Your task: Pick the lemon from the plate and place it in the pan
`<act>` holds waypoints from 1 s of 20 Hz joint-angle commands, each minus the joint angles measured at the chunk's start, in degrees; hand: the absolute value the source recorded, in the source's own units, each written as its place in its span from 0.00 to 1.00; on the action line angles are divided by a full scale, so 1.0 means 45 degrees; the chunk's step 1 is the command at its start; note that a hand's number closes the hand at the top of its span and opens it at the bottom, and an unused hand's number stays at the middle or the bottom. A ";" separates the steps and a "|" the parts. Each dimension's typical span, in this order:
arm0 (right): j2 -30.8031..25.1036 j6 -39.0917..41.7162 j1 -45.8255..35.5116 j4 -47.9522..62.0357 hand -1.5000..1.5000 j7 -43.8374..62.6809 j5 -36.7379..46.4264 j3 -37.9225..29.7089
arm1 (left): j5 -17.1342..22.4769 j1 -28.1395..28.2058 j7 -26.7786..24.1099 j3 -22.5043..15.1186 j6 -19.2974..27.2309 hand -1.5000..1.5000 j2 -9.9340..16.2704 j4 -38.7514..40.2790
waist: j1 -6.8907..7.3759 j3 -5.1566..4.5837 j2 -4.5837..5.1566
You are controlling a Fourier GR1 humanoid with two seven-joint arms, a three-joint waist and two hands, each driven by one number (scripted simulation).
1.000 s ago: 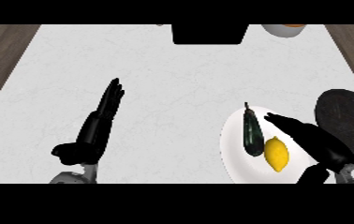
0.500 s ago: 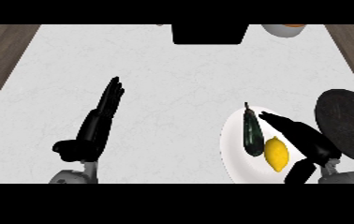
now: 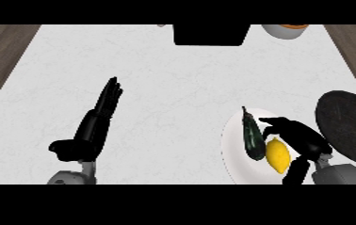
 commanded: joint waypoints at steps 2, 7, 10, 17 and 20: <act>0.0842 -0.1025 -0.0130 0.1024 1.00 -0.0173 0.1312 0.0847 | -0.0633 0.0501 -0.0200 -0.0602 0.0260 0.50 -0.0555 -0.0138 | 0.0010 0.0123 0.0103; 0.0416 -0.2218 -0.0239 0.2138 1.00 -0.1486 0.1390 0.0050 | -0.0215 0.0391 0.1156 -0.0202 0.0006 0.50 -0.0141 -0.1366 | 0.0054 0.0132 0.0107; 0.0329 -0.2029 0.0150 0.0081 1.00 -0.1105 0.1278 -0.0224 | -0.0512 0.0121 0.0811 -0.0197 0.0224 0.50 -0.0478 -0.0877 | -0.0066 0.0121 0.0088; 0.0792 -0.3515 0.4934 -0.5068 1.00 -0.0376 0.0793 -0.0320 | -0.0701 0.0589 0.0022 0.0101 0.0320 0.50 -0.0394 -0.0225 | -0.0741 0.0092 -0.0040; 0.1082 -0.5052 0.7187 -0.7043 1.00 -0.0146 0.1459 -0.0049 | -0.0534 0.0595 0.0426 0.0141 0.0323 0.50 -0.0414 -0.0744 | -0.0657 0.0104 -0.0036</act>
